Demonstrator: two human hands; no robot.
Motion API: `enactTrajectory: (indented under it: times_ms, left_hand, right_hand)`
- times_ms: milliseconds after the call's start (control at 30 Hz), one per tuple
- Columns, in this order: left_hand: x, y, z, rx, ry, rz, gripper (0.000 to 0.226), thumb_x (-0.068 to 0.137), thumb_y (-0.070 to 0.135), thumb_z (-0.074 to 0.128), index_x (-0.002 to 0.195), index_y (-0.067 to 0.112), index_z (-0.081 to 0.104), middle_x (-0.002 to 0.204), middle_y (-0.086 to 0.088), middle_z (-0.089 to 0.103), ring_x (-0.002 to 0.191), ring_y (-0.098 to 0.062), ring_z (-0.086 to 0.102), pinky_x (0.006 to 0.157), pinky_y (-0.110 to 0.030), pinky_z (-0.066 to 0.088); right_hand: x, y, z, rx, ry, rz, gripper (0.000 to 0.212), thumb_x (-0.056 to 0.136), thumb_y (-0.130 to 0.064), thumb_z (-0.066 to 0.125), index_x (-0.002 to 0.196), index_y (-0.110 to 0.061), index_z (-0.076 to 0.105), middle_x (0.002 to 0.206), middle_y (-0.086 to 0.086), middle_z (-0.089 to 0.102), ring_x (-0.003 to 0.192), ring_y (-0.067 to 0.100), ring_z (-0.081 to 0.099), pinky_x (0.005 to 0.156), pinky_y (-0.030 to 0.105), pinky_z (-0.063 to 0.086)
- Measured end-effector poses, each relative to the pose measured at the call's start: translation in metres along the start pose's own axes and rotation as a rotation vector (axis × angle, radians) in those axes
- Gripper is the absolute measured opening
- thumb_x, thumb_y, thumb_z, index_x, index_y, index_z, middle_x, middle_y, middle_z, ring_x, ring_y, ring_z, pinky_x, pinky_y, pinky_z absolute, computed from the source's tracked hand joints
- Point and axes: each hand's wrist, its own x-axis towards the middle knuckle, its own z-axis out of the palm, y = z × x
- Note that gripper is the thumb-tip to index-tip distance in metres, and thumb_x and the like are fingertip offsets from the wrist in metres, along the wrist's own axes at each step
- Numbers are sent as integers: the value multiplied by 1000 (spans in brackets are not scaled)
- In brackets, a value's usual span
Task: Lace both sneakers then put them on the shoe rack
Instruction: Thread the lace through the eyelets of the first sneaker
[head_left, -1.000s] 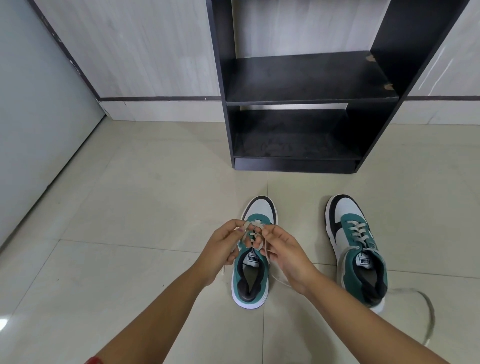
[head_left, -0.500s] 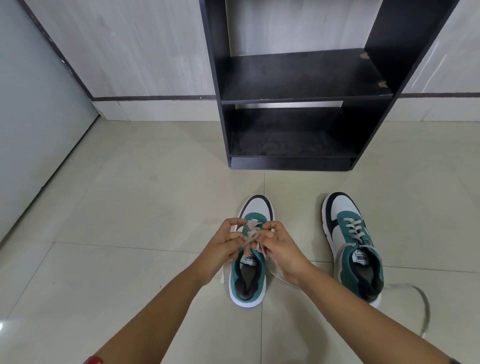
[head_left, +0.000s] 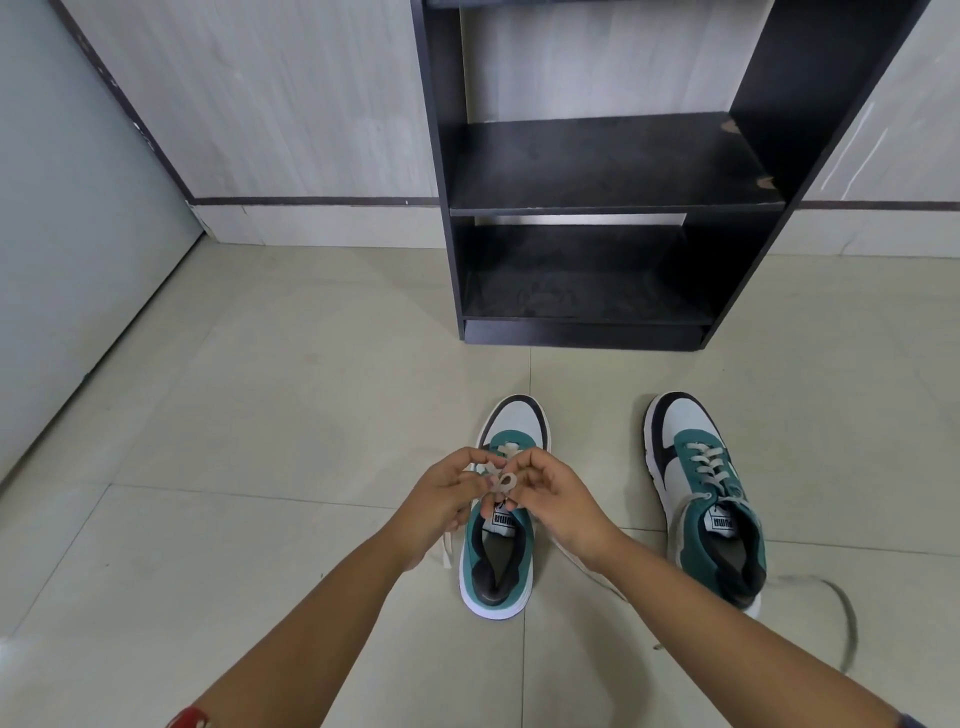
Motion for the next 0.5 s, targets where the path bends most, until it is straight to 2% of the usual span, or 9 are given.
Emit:
enactTrajectory:
  times_ms: [67,167,267,367,433,500]
  left_hand:
    - [2,-1,-1,-15,46,-3,10,92,13,54,97,7,60,63,-9,53,39,-7,28,37,-13,24]
    - [4,-2,-1,-33,73,-14,17,92,13,54,99,-2,57,70,-16,52,37,-5,30,36,-12,26]
    - [5,-2,0,-44,92,-7,10,91,12,56,94,2,56,65,-11,56,37,-4,33,36,-12,27]
    - [4,0,1,-58,82,13,7,91,13,57,86,9,53,61,-4,60,38,-5,34,38,-12,29]
    - [4,-2,0,-38,84,56,12,87,9,62,79,11,53,64,-4,67,47,-7,51,49,-15,41]
    - [5,-7,-1,152,176,120,17,80,13,71,76,16,55,77,-11,70,63,-12,60,65,-24,48]
  right_hand:
    - [-1,-2,0,9,-6,11,14,87,5,57,88,-9,57,76,9,65,72,18,60,72,26,49]
    - [-3,-5,1,65,-8,41,8,89,1,56,92,-7,56,69,4,65,69,18,57,74,27,47]
    - [-3,-9,1,59,34,51,5,91,-7,58,89,-4,54,66,3,65,63,17,57,68,25,47]
    - [-3,-12,2,150,113,109,10,95,-7,48,85,-6,49,72,12,64,55,16,60,57,20,50]
    - [-2,-12,2,215,150,149,13,98,-8,43,85,-7,46,76,14,65,52,17,64,52,19,50]
    - [0,-10,1,186,159,167,15,97,-9,44,83,-9,48,74,12,67,50,15,66,52,20,51]
